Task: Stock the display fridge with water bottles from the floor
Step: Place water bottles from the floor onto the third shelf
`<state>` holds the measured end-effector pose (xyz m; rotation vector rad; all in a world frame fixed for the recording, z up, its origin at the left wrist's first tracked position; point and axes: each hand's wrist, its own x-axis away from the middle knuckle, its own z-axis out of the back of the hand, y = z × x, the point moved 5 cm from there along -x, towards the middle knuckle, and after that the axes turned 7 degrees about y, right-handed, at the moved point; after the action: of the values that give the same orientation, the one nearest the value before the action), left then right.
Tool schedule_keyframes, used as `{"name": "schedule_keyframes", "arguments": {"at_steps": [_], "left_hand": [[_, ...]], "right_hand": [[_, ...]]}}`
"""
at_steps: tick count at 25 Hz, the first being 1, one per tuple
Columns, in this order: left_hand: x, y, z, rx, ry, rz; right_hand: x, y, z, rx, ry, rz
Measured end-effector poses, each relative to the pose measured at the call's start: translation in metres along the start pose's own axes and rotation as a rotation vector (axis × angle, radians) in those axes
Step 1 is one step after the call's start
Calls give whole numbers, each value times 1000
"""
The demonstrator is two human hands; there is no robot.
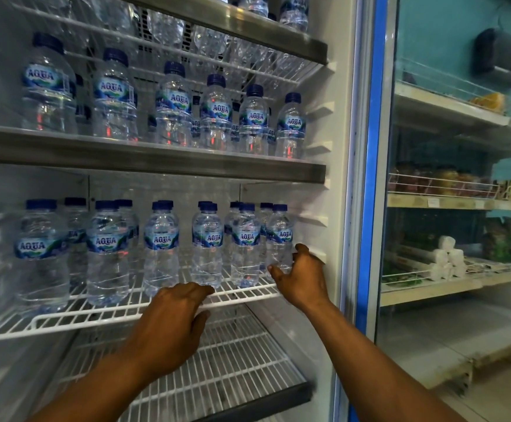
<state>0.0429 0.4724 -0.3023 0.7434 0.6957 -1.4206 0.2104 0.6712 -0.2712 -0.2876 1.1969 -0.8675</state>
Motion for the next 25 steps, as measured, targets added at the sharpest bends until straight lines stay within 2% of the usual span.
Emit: {"name": "schedule_keyframes", "arguments": {"at_steps": [7, 18, 21, 22, 24, 25], "left_hand": [[24, 2, -12, -291, 1, -83], [27, 5, -12, -300, -37, -77], [32, 4, -6, -304, -41, -89], [37, 4, -1, -290, -38, -96], [49, 7, 15, -228, -3, -123], [63, 4, 27, -213, 5, -115]], "right_hand": [[1, 3, -2, 45, 72, 33], [-1, 6, -8, 78, 46, 16], [14, -3, 2, 134, 116, 28], [25, -12, 7, 126, 184, 81], [56, -40, 19, -13, 320, 306], [80, -60, 17, -124, 309, 417]]}}
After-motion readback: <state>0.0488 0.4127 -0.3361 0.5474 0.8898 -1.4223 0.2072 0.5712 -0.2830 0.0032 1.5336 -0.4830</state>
